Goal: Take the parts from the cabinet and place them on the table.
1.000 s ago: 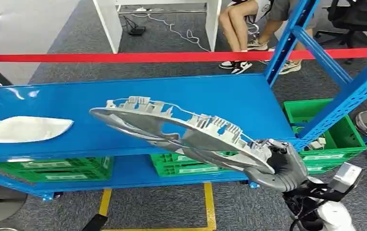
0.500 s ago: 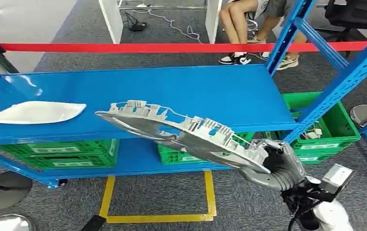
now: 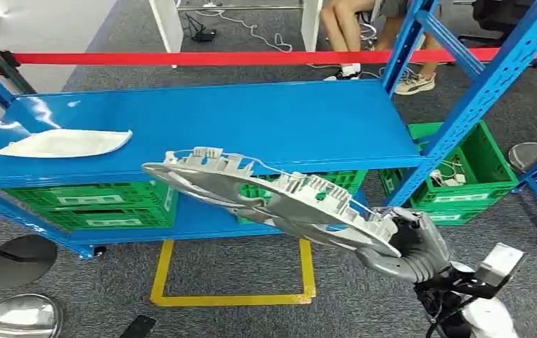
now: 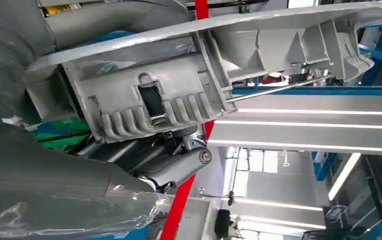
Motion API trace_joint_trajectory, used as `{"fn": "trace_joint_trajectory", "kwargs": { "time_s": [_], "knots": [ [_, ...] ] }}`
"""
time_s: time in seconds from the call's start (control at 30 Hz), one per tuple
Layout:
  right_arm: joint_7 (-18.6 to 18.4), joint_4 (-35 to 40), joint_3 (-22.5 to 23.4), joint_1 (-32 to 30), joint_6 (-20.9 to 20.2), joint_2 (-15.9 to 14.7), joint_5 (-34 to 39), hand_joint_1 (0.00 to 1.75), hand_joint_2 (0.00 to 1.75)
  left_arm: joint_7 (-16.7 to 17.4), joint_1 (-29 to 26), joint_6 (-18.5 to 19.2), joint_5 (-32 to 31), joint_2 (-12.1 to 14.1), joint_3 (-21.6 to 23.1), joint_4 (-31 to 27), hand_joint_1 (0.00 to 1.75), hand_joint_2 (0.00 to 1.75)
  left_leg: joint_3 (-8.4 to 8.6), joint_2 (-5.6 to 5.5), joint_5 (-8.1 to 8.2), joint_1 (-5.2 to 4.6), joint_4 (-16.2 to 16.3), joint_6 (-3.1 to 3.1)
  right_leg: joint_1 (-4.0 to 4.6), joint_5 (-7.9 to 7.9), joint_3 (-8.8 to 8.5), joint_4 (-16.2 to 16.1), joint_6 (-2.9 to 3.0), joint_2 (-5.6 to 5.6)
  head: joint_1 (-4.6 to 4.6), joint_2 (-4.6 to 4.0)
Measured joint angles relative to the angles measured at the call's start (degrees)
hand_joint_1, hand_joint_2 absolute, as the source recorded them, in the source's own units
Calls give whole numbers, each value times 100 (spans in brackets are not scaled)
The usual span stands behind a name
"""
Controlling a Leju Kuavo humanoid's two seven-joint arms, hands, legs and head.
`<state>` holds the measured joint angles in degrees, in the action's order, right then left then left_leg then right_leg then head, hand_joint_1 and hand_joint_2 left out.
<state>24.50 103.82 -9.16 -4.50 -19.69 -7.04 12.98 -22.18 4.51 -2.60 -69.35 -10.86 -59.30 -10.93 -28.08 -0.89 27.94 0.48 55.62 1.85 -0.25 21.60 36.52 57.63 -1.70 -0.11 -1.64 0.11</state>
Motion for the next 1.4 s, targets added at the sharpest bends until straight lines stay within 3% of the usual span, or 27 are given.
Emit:
{"fn": "trace_joint_trajectory", "kwargs": {
  "time_s": [0.1, 0.13, 0.17, 0.23, 0.27, 0.3, 0.37, 0.4, 0.43, 0.5, 0.57, 0.63, 0.67, 0.73, 0.77, 0.8, 0.87, 0.93, 0.97, 1.0, 1.03, 1.13, 1.2, 1.27, 1.3, 1.33, 1.4],
  "knots": [
    [54, 13, 30, -110, -24, 0, 85, 175, 175, -15, -37, 2, -15, 4, 0, 0, 0, 175, -130, 16, -115, -42, 4, -158, -35, -161, 49, -59, -108, 3, 4, 0],
    [77, 28, 63, -212, -35, 0, 107, 175, 175, -20, -61, 0, -13, 11, 0, -2, 0, 175, -182, 52, -174, -15, -23, -216, -58, -76, 97, -17, -131, 10, 17, 0],
    [96, 48, 96, -304, -55, 0, 135, 175, 175, -26, -73, -11, -11, 18, -2, -2, 0, 175, -234, 46, -230, -18, -23, -262, -54, 222, 202, 155, -139, 2, -26, 0],
    [147, 79, 142, -393, -72, 0, 177, 175, 175, -88, -76, -17, -11, 13, -2, 0, 0, 175, -384, 47, -350, -37, -19, -301, -47, 952, 426, 1069, -161, 7, -42, 0],
    [177, 92, 173, -428, -90, 0, 203, 175, 175, -127, -77, -24, -15, 11, -2, 0, 0, 175, -459, 50, -409, -51, -17, -304, -42, 1159, 510, 1487, -160, 8, -37, 0],
    [214, 112, 197, -488, -118, 0, 227, 175, 175, -153, -76, -33, -17, 7, -2, 0, 0, 175, -539, 53, -470, -62, -12, -306, -35, 1204, 516, 1759, -154, 9, -42, 0],
    [280, 157, 236, -600, -168, 0, 230, 175, 175, -177, -77, -50, -20, 4, -2, 0, 0, 175, -684, 57, -579, -73, -7, -299, -19, 887, 204, 1583, -120, 10, -37, 0],
    [308, 186, 256, -651, -177, 0, 205, 175, 175, -179, -77, -61, -24, 4, -2, 0, 0, 175, -759, 57, -641, -75, -5, -287, -10, 664, -139, 1155, -93, 10, -39, 0],
    [345, 212, 273, -691, -181, 0, 188, 175, 175, -181, -74, -68, -26, 4, -2, 0, 0, 175, -811, 53, -694, -75, -2, -270, -1, 584, -550, 610, -68, 11, -39, 0],
    [431, 265, 291, -733, -175, 0, 166, 175, 175, -179, -79, -70, -28, 7, -2, 0, 0, 175, -881, 62, -796, -91, 12, -209, 33, 887, -1088, -288, -58, 18, -26, 0],
    [536, 319, 323, -851, -140, 2, 146, 175, 175, -177, -88, -61, -78, 11, -2, 0, 0, 175, -885, 62, -915, -58, -23, -155, 69, 795, -940, -181, -51, 26, -53, 0],
    [570, 393, 332, -956, -77, 15, 72, 175, 175, -170, -108, -48, -116, 50, 0, 0, 0, 175, -955, 55, -906, -58, -17, -70, 19, 674, -916, -213, 61, 7, -55, 0],
    [579, 418, 332, -1006, -50, 15, 52, 175, 175, -164, -119, -39, -127, 57, 2, 0, 0, 175, -1012, 55, -629, -57, 116, -17, 22, 615, -845, -206, 106, 5, -31, 0],
    [627, 481, 334, -1099, 26, 20, 18, 175, 175, -157, -117, -20, -127, 76, 2, -2, 0, 175, -1230, 55, 59, -34, 952, 35, 22, 503, -704, -192, 166, -5, -15, 0],
    [645, 490, 339, -1122, 70, 20, 17, 175, 175, -140, -109, -9, -127, 79, 2, 0, 0, 175, -1346, 55, 302, -29, 1438, 57, 22, 445, -627, -185, 168, -10, -15, 0],
    [658, 490, 348, -1147, 96, 24, 15, 175, 175, -120, -102, 2, -127, 85, 2, 0, 0, 175, -1397, 55, 389, -25, 1759, 71, 22, 388, -548, -176, 165, -12, -13, 0],
    [723, 511, 372, -1209, 170, 39, -48, 175, 175, -72, -86, 9, -127, 118, 4, 0, 0, 175, -1190, 56, 128, -7, 1722, 86, 19, 285, -373, -143, 143, -11, -13, 0],
    [765, 562, 411, -1261, 201, 44, -112, 175, 175, -72, -55, 39, -127, 138, 4, -2, 0, 175, -569, 56, -223, 11, 937, 74, 7, 207, -222, -87, 88, -7, -15, 0],
    [778, 592, 428, -1261, 212, 44, -122, 175, 175, -85, -33, 48, -127, 138, 4, 0, 0, 175, -203, 217, -172, 10, 455, 85, 22, 184, -184, -54, 63, -56, -7, 0],
    [787, 623, 446, -1264, 216, 44, -127, 175, 175, -98, 10, 59, -127, 138, 7, -2, 0, 175, -11, 285, -51, -48, 66, 61, 62, 164, -137, -14, 42, -66, 13, 0],
    [802, 632, 463, -1257, 216, 44, -127, 175, 175, -107, 60, 59, -127, 136, 7, 0, 0, 175, -15, 275, 11, -32, -29, -40, 56, 110, -106, -10, 4, -103, -11, 0],
    [813, 629, 520, -1191, 216, 46, -144, 175, 175, -116, 64, 35, -120, 125, 7, 0, 0, 175, -169, 137, -116, -59, -41, -212, 16, 18, -31, -17, -69, -211, 4, 0],
    [833, 625, 568, -1143, 216, 52, -131, 175, 175, -166, 43, 22, -74, 127, 2, 0, 0, 175, -253, 68, -199, -52, -38, -299, 7, 524, 156, 404, -118, -78, -22, 0],
    [837, 616, 640, -1073, 210, 57, -90, 175, 175, -225, 72, 17, -57, 111, 2, 0, 0, 175, -371, -10, -304, -64, -34, -328, 13, 1063, 443, 1340, -133, -12, -31, 0],
    [835, 610, 664, -1050, 195, 61, -77, 175, 175, -223, 75, 0, -53, 105, 2, 0, 0, 175, -426, -48, -352, -71, -32, -330, 14, 1190, 535, 1698, -127, -9, -31, 0],
    [833, 605, 689, -1046, 179, 68, -68, 175, 175, -216, 72, -13, -41, 103, 2, 0, 0, 175, -476, -97, -396, -77, -31, -325, 16, 1180, 518, 1817, -114, -8, -24, 0],
    [828, 601, 723, -1045, 168, 77, -68, 175, 175, -197, 61, -22, -33, 103, 2, 0, 0, 175, -567, -216, -483, -83, -28, -307, 20, 886, 67, 1263, -70, 21, -28, 0]
  ]
}}
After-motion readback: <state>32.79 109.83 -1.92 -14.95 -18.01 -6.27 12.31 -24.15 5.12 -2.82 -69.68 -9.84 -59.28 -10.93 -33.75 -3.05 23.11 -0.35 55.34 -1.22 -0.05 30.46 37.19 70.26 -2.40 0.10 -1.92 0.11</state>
